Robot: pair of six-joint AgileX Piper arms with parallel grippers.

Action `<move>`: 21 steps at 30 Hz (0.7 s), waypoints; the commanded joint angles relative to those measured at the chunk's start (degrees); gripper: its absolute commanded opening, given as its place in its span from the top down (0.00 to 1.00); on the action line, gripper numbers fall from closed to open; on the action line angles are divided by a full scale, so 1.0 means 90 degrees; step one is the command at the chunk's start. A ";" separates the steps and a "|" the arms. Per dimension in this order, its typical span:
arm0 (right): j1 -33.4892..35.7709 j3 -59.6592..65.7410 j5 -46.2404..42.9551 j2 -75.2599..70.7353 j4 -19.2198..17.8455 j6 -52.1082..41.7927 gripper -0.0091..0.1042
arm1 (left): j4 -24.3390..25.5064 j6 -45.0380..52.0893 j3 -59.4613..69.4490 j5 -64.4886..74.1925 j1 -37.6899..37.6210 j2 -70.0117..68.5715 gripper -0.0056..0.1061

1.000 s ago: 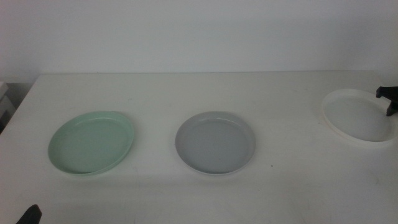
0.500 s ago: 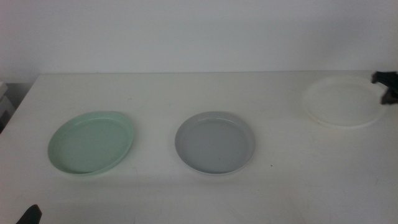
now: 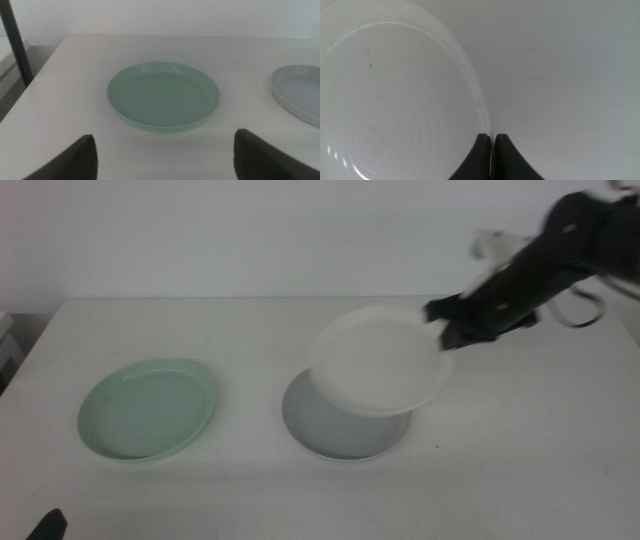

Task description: Stack the three bowls on top of each other.

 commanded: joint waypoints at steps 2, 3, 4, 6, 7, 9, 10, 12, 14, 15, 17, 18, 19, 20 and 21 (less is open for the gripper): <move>0.0452 -0.0154 -0.0439 -0.0152 0.0094 0.0136 0.93 | -0.0066 -0.0048 -0.0027 -0.0442 0.0002 -0.0061 0.08; 0.0544 -0.0154 -0.0469 -0.0097 0.0089 0.0136 0.93 | -0.0066 -0.0048 -0.0027 -0.0442 0.0002 -0.0061 0.08; 0.0638 -0.0154 -0.0506 -0.0030 0.0073 0.0136 0.93 | -0.0066 -0.0048 -0.0027 -0.0442 0.0002 -0.0061 0.08; 0.0767 -0.0154 -0.0625 0.0086 0.0073 0.0124 0.93 | -0.0066 -0.0048 -0.0027 -0.0442 0.0002 -0.0061 0.08; 0.0800 -0.0154 -0.0683 0.0150 0.0073 0.0124 0.93 | -0.0066 -0.0048 -0.0027 -0.0442 0.0002 -0.0061 0.08; 0.0821 -0.0154 -0.0774 0.0227 0.0073 0.0131 0.93 | -0.0066 -0.0048 -0.0027 -0.0442 0.0002 -0.0061 0.08; 0.0821 -0.0154 -0.0790 0.0270 0.0073 0.0142 0.93 | -0.0066 -0.0048 -0.0027 -0.0442 0.0002 -0.0061 0.08; 0.0815 -0.0154 -0.0828 0.0291 0.0058 0.0142 0.93 | -0.0066 -0.0048 -0.0027 -0.0442 0.0002 -0.0061 0.08; 0.0815 -0.0154 -0.0916 0.0291 0.0025 0.0142 0.93 | -0.0066 -0.0048 -0.0027 -0.0442 0.0002 -0.0061 0.08; 0.0815 -0.0154 -0.0960 0.0291 0.0017 0.0142 0.93 | -0.0066 -0.0048 -0.0027 -0.0442 0.0002 -0.0061 0.08; 0.0815 -0.0154 -0.0992 0.0291 0.0003 0.0142 0.93 | -0.0066 -0.0048 -0.0027 -0.0442 0.0002 -0.0061 0.08; 0.0815 -0.0154 -0.0992 0.0291 -0.0007 0.0142 0.93 | -0.0066 -0.0048 -0.0027 -0.0442 0.0002 -0.0061 0.08; 0.0815 -0.0154 -0.0992 0.0291 -0.0018 0.0142 0.93 | -0.0066 -0.0048 -0.0027 -0.0442 0.0002 -0.0061 0.08; 0.0815 -0.0154 -0.0986 0.0298 -0.0033 0.0142 0.93 | -0.0066 -0.0048 -0.0027 -0.0442 0.0002 -0.0061 0.08; 0.0815 -0.0154 -0.0986 0.0305 -0.0060 0.0142 0.93 | -0.0066 -0.0048 -0.0027 -0.0442 0.0002 -0.0061 0.08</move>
